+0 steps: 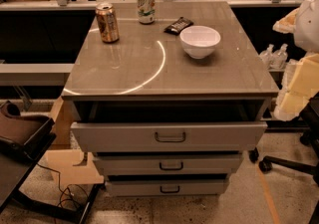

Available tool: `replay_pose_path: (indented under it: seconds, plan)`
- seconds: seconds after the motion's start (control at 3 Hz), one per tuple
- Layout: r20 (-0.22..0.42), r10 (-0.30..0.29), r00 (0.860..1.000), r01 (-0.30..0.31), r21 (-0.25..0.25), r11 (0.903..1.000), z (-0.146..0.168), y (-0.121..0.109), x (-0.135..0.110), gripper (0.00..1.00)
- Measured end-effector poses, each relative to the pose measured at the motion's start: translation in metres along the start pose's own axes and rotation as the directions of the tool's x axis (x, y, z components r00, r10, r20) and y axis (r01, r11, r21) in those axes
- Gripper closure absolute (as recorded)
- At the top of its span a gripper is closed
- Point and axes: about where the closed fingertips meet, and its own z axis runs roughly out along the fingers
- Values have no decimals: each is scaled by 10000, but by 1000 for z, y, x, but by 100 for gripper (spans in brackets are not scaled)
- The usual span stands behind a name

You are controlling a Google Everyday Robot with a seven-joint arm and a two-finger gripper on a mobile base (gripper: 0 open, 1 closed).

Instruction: Open bottom drawer

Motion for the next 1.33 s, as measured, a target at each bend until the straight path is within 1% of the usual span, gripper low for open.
replay_pose_path:
  seconds: [0.33, 0.67, 1.0, 1.33]
  plan:
    - [1, 0, 10000, 0, 2, 10000, 0, 0, 0, 0]
    - [-113, 187, 9998, -188, -77, 9998, 14, 10, 12, 0]
    - [-693, 535, 9962, -560, -338, 9979, 46, 49, 58, 0]
    - [-1188, 564, 9913, -644, -648, 9958, 81, 91, 99, 0]
